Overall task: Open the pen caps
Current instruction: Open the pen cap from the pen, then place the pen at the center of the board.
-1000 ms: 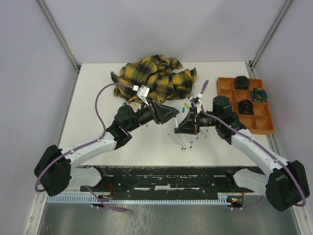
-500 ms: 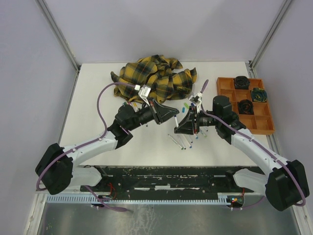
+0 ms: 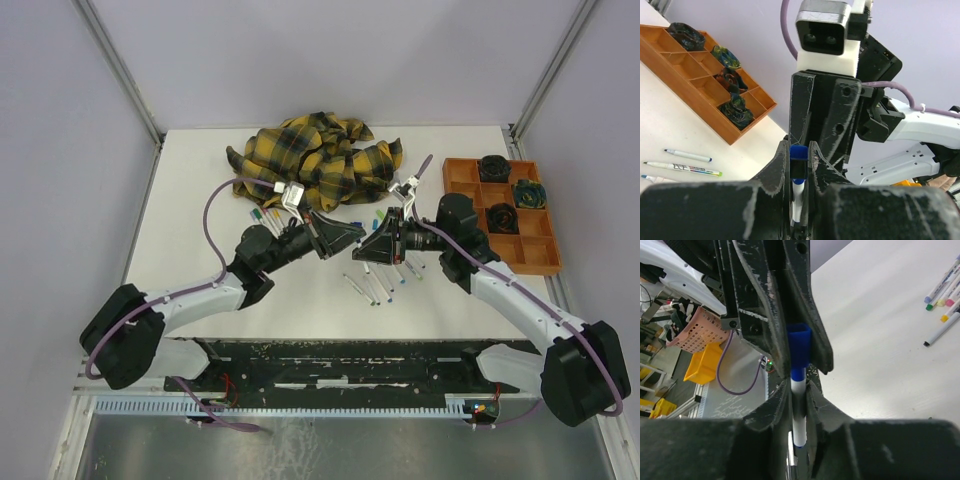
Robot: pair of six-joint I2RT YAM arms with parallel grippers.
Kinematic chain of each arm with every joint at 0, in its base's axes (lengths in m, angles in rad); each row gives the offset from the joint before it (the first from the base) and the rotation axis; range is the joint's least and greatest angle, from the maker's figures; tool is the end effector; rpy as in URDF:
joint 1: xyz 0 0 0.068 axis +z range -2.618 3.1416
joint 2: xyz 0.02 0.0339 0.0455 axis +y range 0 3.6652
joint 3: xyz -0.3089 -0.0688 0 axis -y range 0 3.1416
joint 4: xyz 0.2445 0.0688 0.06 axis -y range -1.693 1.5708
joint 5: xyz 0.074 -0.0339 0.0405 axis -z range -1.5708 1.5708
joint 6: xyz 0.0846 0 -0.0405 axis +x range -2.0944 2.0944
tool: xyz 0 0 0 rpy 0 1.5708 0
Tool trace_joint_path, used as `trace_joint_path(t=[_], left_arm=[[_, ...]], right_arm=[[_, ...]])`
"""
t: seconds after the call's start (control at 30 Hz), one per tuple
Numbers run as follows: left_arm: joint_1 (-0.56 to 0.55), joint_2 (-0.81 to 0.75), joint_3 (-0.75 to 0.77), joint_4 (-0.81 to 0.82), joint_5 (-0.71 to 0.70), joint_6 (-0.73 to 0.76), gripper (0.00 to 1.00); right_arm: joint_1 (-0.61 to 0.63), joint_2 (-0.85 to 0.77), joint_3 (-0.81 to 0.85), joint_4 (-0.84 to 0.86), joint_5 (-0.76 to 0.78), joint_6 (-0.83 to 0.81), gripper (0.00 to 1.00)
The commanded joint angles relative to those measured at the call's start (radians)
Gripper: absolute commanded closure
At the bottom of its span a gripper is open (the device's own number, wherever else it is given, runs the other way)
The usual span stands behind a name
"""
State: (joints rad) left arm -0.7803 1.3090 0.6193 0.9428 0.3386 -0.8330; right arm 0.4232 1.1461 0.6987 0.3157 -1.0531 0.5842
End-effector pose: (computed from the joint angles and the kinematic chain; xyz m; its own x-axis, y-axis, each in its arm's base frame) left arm 0.2046 -0.2421 0.3411 -0.5404 -0.4471 -0.7128 0.7318 0.1684 -0.6604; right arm 0.2014 0.1713 0.3281 -0.6452 0.0088 -0.7640 -0.7587 0.1110 0.6419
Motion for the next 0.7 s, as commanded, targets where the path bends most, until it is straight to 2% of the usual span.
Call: trace_joint_path(t=[0.0, 0.03, 0.1, 0.2, 0.3, 0.43, 0.57, 0.67], left_arm=[[0.001, 0.003, 0.009, 0.108, -0.026, -0.028, 0.97], [0.002, 0.001, 0.012, 0.112, -0.038, -0.02, 0.97], [0.005, -0.002, 0.021, 0.12, -0.075, 0.009, 0.97], [0.052, 0.0, 0.07, 0.12, -0.112, 0.032, 0.97], [0.16, 0.016, 0.16, 0.13, -0.131, 0.001, 0.97], [0.28, 0.051, 0.262, 0.228, -0.15, -0.058, 0.97], [0.325, 0.07, 0.339, 0.232, -0.149, -0.072, 0.97], [0.331, 0.051, 0.32, 0.211, -0.134, -0.069, 0.97]], right_arm=[[-0.002, -0.009, -0.005, 0.042, 0.01, 0.008, 0.85], [-0.003, -0.005, -0.002, 0.032, 0.011, 0.002, 0.95], [0.0, 0.004, 0.009, -0.004, 0.004, -0.016, 1.0], [0.005, 0.016, 0.022, -0.062, -0.003, -0.054, 1.0], [0.017, 0.034, 0.024, -0.103, 0.001, -0.086, 1.0], [0.047, 0.073, 0.04, -0.161, 0.007, -0.128, 1.0], [0.067, 0.107, 0.058, -0.2, 0.013, -0.161, 1.0], [0.068, 0.111, 0.083, -0.25, 0.027, -0.205, 1.0]])
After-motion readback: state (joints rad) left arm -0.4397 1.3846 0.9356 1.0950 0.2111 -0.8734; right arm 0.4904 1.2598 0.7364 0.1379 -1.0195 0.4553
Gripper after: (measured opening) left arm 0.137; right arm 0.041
